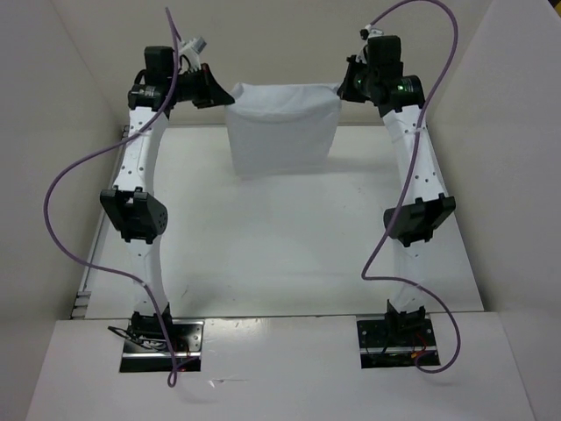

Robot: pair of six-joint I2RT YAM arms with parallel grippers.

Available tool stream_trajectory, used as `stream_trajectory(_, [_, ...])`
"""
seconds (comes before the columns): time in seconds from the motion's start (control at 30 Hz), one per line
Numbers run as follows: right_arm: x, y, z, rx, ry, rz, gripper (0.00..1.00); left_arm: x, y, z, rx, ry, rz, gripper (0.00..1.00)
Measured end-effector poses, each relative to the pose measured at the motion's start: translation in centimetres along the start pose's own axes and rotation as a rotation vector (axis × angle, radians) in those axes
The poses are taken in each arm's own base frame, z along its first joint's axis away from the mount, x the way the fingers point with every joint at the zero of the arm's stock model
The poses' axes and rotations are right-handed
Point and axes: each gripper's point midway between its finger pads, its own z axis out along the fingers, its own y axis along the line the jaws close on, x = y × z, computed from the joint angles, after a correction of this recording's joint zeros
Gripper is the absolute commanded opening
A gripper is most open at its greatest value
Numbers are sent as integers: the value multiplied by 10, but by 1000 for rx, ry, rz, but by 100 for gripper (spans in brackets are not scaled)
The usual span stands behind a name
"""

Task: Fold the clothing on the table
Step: Flatten the skirt out

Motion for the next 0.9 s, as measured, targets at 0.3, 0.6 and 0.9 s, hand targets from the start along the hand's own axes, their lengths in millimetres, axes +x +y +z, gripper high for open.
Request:
stream_trajectory(0.3, [-44,26,-85,-88,-152,-11,0,-44,-67,-66,88,-131,118,0])
stream_trajectory(0.6, [193,-4,-53,-14,353,22,0,176,12,-39,-11,196,-238,0])
stream_trajectory(0.9, [288,46,-170,-158,479,95,0,300,-22,-106,-93,304,-315,0])
